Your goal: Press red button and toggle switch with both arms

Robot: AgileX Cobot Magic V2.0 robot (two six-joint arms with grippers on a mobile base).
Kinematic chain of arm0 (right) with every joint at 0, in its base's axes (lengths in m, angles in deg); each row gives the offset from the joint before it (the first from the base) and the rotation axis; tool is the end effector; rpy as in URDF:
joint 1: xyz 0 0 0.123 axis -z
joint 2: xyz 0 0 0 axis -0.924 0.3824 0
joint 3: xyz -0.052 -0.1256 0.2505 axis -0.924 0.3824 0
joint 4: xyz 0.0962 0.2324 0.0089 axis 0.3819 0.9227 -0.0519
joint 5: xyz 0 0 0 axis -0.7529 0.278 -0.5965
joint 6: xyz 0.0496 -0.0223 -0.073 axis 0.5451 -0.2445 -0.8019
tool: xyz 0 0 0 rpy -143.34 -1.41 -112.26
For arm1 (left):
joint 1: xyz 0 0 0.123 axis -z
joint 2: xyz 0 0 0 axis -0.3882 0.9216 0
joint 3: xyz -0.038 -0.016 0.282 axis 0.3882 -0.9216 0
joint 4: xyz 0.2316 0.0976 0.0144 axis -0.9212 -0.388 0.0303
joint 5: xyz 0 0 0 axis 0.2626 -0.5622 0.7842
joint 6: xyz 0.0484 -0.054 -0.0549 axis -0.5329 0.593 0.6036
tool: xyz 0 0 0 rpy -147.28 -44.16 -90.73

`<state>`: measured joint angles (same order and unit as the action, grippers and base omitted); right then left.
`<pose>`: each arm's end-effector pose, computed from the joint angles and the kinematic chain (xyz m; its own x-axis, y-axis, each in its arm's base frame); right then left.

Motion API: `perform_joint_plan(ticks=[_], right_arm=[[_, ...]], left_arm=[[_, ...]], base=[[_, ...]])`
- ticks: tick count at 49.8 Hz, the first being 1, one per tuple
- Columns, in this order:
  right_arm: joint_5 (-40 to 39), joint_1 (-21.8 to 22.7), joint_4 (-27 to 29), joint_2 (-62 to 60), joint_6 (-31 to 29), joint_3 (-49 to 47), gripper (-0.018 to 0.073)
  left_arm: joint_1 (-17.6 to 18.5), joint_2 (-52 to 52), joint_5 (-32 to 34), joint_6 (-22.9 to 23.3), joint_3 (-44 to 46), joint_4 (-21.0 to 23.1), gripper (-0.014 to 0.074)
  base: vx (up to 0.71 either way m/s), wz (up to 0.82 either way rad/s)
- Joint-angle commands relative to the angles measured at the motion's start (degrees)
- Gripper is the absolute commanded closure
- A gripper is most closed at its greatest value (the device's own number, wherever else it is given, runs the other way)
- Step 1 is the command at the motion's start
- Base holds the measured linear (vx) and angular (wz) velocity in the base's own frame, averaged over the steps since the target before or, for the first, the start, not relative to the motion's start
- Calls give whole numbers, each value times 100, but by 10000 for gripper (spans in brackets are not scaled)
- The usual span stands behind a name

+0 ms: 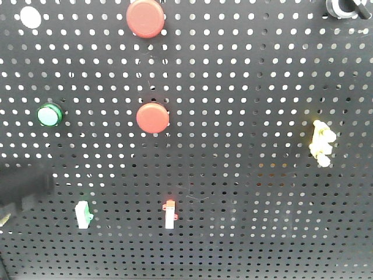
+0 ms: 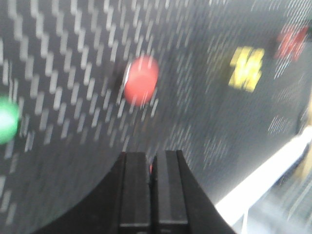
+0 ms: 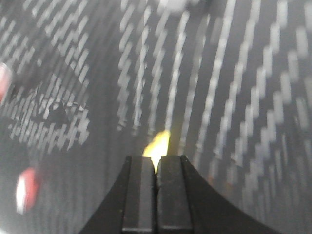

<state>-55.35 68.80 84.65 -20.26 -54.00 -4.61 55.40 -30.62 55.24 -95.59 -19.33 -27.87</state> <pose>0.0941 0.0350 0.4221 0.0387 -0.1656 -0.9854 -0.3861 0.9071 -0.1676 0.1235 -0.0927 0.3961 -0.0924 0.0916 -0.9915 0.6439 0.7650 0.0107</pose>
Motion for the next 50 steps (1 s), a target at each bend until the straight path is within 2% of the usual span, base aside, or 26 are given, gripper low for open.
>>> perform_joint_plan(ticks=[1, 2, 6, 10, 14, 21, 25, 39, 50], right_arm=[[-373, 33, 5, -768, -34, 456, 562], [-373, 33, -16, -962, -27, 644, 562], [-365, 33, -136, -1753, 0, 1166, 562], [-350, 33, -257, -2579, 101, 1624, 562], [-369, 33, -358, -3075, 304, 1969, 562], [-421, 38, -511, -3502, 893, 2420, 562], [-421, 38, -512, -3425, 1022, 2561, 562], [-139, 38, -405, -3371, 1039, 2892, 562], [-99, 38, -405, -3371, 1039, 2896, 562]], left_arm=[[-8, -45, 111, 1042, -173, -842, 595], [-8, -50, 53, 1323, -266, -1080, 595], [-8, -229, -94, 1968, -722, -1722, 595], [-8, -580, -1, 2277, -1179, -2064, 595], [-8, -1041, 235, 2352, -1562, -2314, 595], [-8, -1796, 782, 2340, -2120, -2524, 595], [-8, -2086, 965, 2329, -2318, -2618, 595], [-8, -2229, 473, 2334, -2466, -2602, 595], [-8, -2229, 465, 2334, -2470, -2602, 595]], base=[[0, 0], [0, 0], [0, 0], [0, 0], [0, 0], [0, 0], [0, 0], [0, 0], [0, 0]])
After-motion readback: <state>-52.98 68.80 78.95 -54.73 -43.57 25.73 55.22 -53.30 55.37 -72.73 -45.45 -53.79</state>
